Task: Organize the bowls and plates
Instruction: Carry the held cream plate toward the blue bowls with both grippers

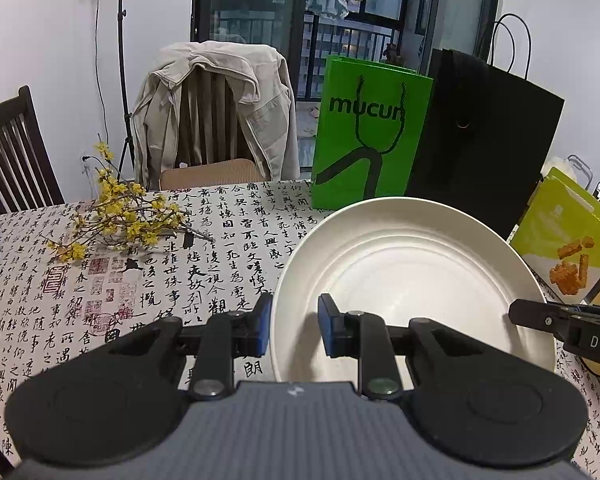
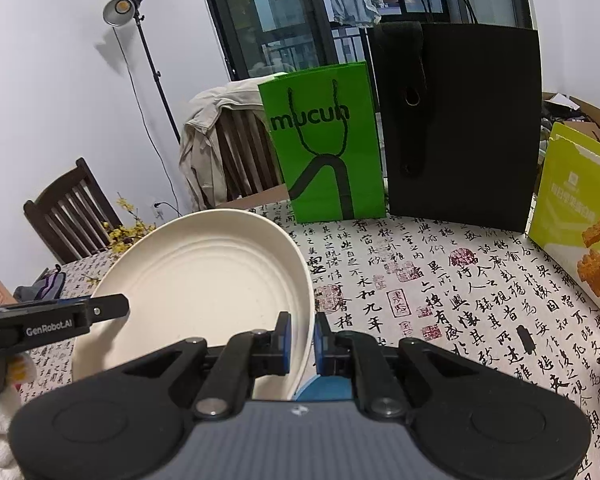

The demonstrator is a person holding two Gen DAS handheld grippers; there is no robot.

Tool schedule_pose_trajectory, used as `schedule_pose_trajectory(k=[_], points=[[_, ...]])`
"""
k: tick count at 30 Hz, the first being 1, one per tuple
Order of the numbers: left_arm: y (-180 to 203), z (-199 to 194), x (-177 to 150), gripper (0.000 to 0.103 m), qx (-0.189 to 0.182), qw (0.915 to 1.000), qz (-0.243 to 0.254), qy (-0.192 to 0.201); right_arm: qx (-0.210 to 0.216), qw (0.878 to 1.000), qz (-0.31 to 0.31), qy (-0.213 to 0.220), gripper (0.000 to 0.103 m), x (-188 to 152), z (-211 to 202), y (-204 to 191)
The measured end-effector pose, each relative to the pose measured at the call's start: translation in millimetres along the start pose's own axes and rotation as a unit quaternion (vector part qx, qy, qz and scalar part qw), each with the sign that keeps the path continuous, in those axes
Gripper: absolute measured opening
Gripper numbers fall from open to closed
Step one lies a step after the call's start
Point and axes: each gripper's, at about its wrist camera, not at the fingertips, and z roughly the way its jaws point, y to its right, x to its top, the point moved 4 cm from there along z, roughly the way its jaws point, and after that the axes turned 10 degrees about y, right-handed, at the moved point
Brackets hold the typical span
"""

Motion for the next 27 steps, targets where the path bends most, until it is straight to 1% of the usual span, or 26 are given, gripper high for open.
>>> schedule_pose_trajectory(k=[18, 27], points=[[-13.3, -45.2, -11.8, 0.024, -0.016, 0.9995, -0.008, 0.025, 0.014, 1.000, -0.002, 0.017, 0.011, -14.1, -37.1, -19.4], [-15.7, -68.5, -19.9, 0.024, -0.024, 0.9989, 0.001, 0.040, 0.021, 0.999, 0.002, 0.024, 0.011, -23.3, -57.2, -24.5]])
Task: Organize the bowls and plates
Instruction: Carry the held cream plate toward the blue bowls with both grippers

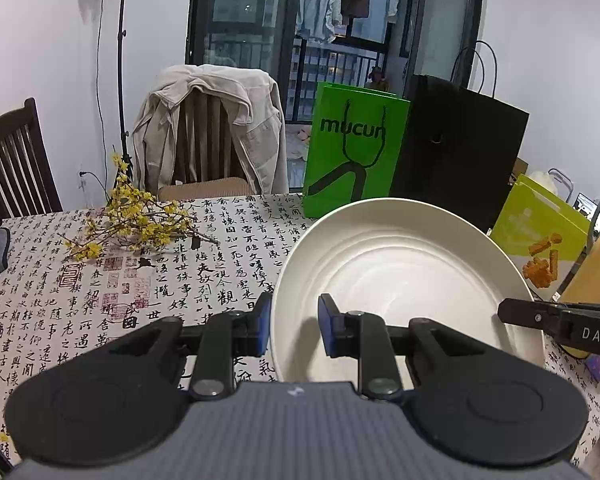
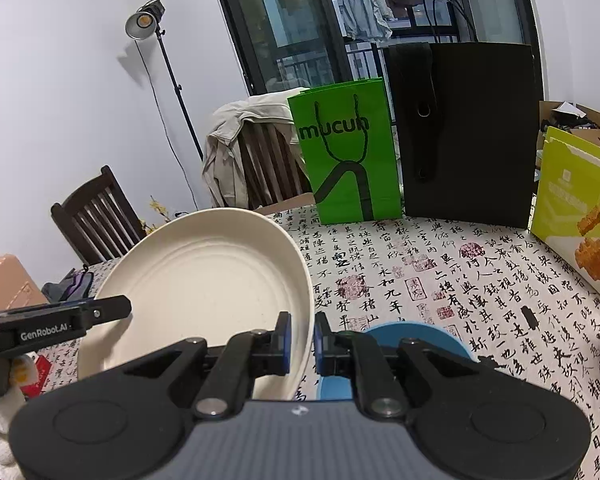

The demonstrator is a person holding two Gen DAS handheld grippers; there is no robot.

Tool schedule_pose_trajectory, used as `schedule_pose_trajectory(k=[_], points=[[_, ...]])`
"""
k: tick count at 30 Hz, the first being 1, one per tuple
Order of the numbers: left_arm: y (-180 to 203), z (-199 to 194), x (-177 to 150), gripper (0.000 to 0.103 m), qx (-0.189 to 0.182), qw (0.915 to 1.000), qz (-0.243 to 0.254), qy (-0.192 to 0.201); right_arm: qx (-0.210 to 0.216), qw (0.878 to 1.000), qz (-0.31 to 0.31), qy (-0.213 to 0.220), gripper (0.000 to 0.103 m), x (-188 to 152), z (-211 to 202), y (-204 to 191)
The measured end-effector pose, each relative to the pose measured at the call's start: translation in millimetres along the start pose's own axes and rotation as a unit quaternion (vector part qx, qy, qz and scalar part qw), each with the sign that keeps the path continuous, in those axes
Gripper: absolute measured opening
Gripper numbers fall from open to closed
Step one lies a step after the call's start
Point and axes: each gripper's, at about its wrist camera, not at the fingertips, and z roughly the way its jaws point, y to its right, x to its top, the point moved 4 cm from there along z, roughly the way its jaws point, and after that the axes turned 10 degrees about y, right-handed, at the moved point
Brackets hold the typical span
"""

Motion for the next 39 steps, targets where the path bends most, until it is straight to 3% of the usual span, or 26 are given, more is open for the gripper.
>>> schedule_pose_trajectory(k=[39], points=[[-13.5, -85.6, -46.3, 0.024, -0.039, 0.9991, 0.003, 0.015, 0.030, 0.999, -0.009, 0.013, 0.011, -47.4, -77.8, -25.4]])
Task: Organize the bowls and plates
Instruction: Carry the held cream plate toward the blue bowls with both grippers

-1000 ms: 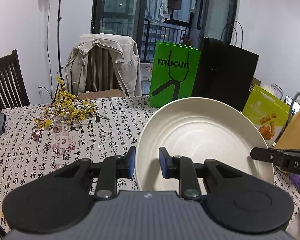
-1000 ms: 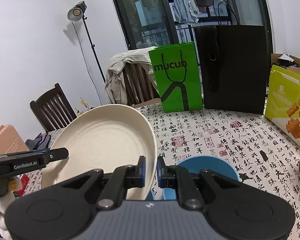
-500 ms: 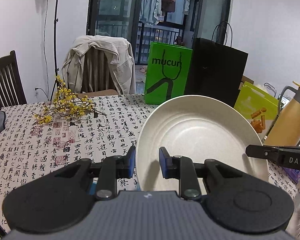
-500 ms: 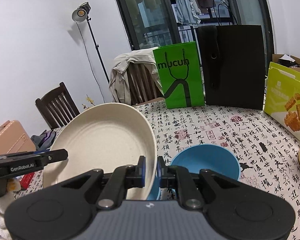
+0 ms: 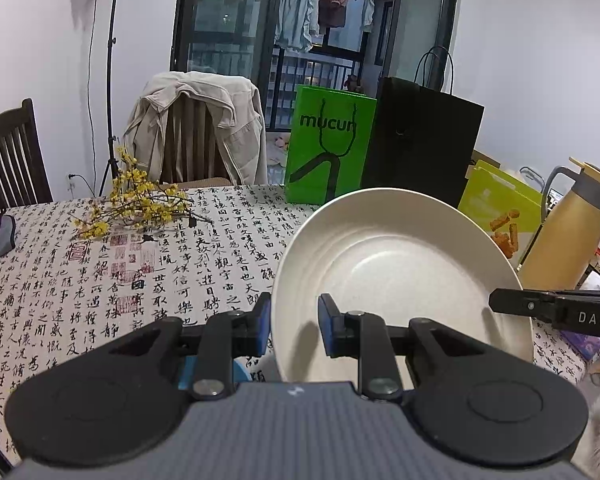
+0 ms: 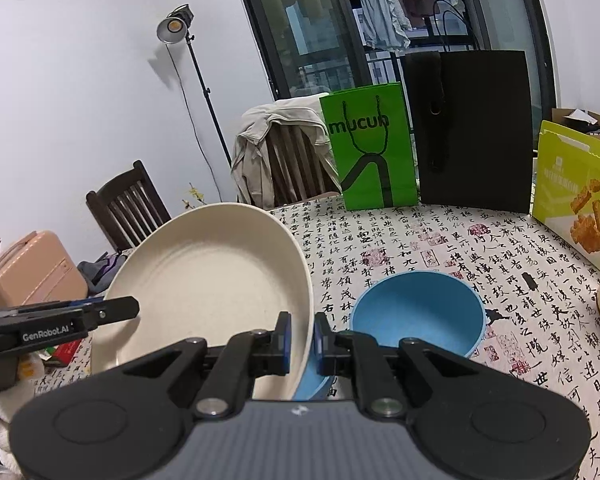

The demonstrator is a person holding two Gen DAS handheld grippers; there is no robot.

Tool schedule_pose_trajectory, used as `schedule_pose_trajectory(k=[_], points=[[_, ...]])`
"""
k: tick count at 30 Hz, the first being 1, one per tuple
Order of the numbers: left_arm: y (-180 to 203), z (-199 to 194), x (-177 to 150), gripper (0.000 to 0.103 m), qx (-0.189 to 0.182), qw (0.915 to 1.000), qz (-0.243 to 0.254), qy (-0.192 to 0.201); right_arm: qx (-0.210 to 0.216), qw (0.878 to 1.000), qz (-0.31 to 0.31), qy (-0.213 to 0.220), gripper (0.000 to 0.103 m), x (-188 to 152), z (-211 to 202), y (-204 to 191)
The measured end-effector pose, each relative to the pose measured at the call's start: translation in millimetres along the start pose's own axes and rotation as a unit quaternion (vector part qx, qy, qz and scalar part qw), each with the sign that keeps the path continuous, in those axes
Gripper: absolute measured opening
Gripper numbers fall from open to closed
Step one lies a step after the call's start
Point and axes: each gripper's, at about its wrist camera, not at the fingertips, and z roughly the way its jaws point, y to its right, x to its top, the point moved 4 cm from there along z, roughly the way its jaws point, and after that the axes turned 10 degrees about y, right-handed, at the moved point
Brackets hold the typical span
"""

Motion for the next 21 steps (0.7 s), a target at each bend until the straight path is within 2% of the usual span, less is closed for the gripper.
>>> schedule_pose_trajectory(k=[21], points=[[-5.6, -34.4, -25.7, 0.024, -0.007, 0.9999, -0.009, 0.002, 0.013, 1.000, -0.002, -0.011, 0.011, -23.3, -25.9, -11.4]])
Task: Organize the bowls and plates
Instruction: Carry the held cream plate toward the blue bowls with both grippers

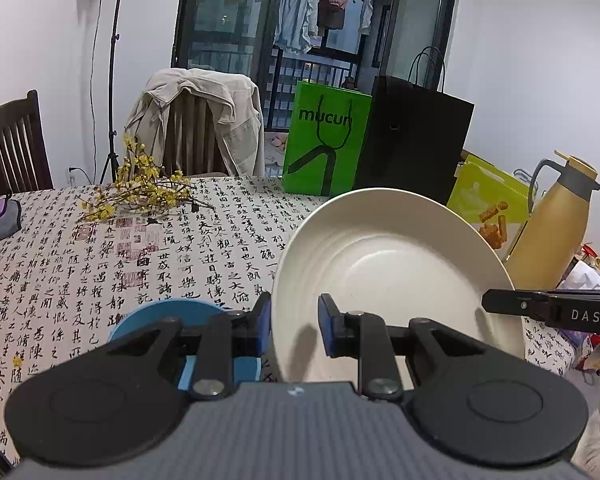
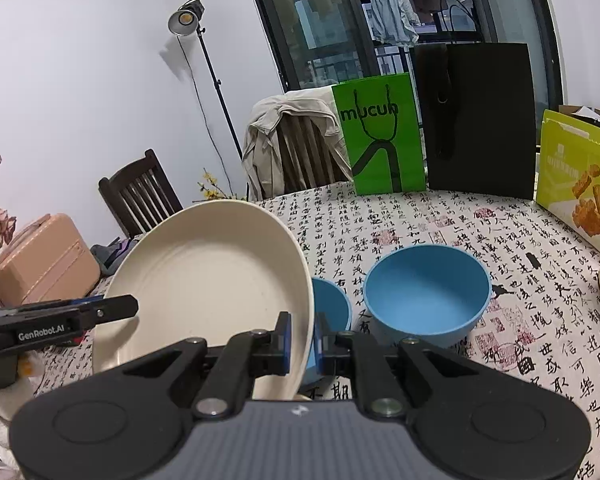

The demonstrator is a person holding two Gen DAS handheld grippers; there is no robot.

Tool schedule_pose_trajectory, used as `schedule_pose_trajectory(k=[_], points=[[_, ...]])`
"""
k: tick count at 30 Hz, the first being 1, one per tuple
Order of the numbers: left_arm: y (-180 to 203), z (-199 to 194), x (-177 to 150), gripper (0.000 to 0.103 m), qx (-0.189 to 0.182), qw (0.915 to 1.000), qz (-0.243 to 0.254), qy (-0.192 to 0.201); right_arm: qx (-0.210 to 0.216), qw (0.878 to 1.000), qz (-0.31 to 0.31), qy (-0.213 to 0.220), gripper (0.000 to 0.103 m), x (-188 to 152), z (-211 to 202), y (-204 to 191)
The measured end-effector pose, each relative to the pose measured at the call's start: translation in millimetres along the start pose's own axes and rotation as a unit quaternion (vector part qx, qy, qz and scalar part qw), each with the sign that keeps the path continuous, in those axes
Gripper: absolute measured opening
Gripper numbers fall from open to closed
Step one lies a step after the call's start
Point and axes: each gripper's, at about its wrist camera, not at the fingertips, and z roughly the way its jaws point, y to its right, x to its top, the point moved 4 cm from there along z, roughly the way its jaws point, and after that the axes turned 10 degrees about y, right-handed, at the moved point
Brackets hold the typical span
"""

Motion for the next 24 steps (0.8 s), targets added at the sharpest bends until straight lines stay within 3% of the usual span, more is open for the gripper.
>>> schedule_pose_trajectory(k=[24], points=[[-4.7, -20.7, -30.6, 0.024, -0.004, 0.9998, -0.004, -0.018, 0.010, 1.000, -0.001, -0.029, 0.012, -30.4, -16.9, -9.5]])
